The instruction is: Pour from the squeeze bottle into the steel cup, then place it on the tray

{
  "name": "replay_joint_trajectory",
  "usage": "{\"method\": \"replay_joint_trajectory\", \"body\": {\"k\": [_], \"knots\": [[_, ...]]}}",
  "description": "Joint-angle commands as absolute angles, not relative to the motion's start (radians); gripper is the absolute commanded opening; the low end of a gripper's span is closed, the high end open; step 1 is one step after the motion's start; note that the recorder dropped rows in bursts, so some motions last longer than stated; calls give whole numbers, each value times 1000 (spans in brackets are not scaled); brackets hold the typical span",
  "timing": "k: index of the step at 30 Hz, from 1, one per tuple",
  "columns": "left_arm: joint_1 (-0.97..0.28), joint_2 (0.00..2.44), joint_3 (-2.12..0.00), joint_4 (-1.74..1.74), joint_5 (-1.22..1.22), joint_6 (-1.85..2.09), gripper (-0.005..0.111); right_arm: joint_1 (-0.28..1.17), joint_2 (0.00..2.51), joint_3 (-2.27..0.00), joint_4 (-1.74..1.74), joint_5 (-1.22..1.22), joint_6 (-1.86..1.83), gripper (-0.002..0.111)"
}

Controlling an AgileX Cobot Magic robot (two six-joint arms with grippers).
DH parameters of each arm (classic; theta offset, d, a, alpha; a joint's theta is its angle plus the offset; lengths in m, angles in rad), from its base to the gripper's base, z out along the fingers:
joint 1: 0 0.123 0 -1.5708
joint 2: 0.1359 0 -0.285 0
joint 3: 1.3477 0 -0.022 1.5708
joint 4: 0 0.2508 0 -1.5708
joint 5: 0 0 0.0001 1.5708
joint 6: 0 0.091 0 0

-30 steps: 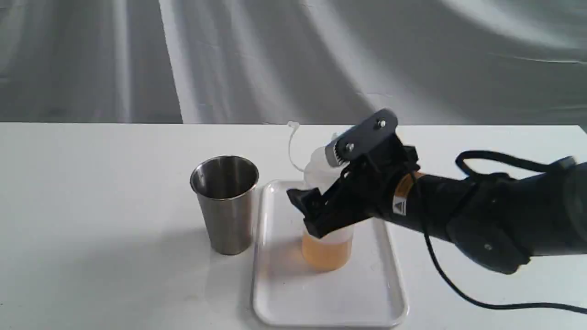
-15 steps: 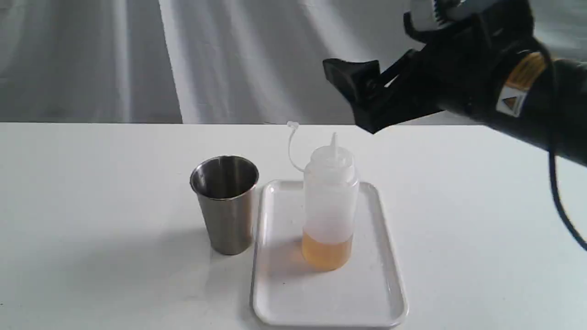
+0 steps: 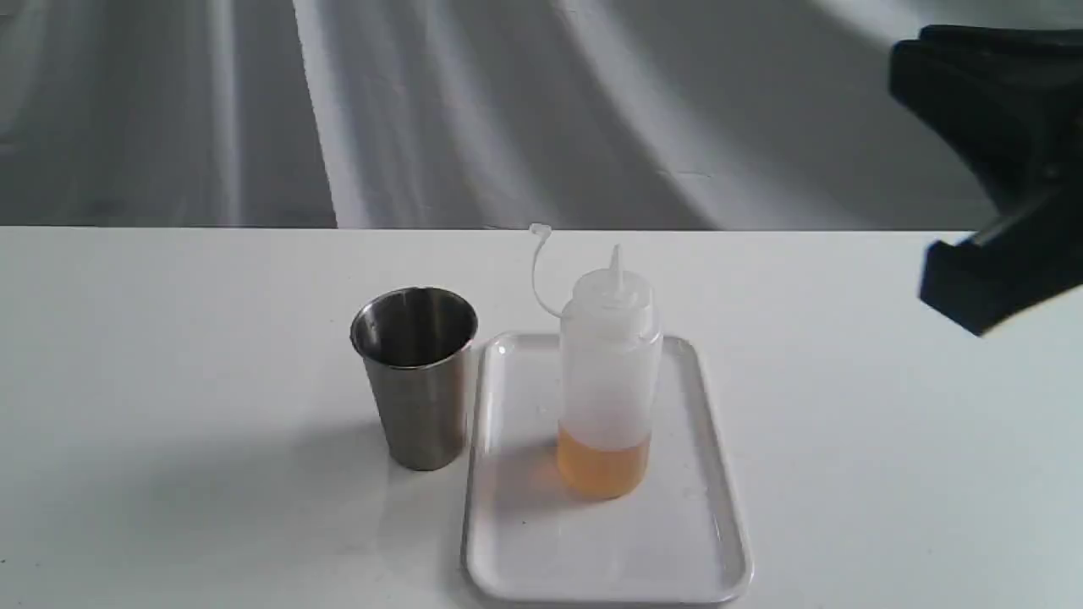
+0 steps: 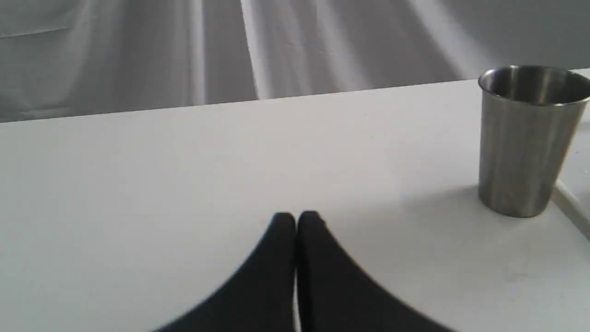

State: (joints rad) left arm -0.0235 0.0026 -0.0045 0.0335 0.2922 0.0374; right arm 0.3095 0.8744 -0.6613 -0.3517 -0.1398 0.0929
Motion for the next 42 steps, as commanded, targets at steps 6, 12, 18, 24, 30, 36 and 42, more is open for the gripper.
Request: {"method": "replay_joint_trajectory", "body": {"k": [6, 12, 18, 24, 30, 36, 42], "knots": [[-22, 0, 0, 33, 285, 34, 0, 328, 651, -606, -292, 93, 210, 0], [-22, 0, 0, 33, 285, 34, 0, 328, 551, -549, -292, 93, 210, 0], [-22, 0, 0, 33, 285, 32, 0, 328, 497, -469, -292, 91, 213, 0], [-22, 0, 0, 33, 285, 32, 0, 317, 420, -407, -340, 95, 213, 0], [-22, 0, 0, 33, 285, 36, 0, 211, 294, -307, -288, 95, 213, 0], [-22, 0, 0, 33, 285, 36, 0, 72, 187, -191, -198, 84, 213, 0], [-22, 0, 0, 33, 285, 34, 0, 32, 100, -81, -178, 79, 213, 0]]}}
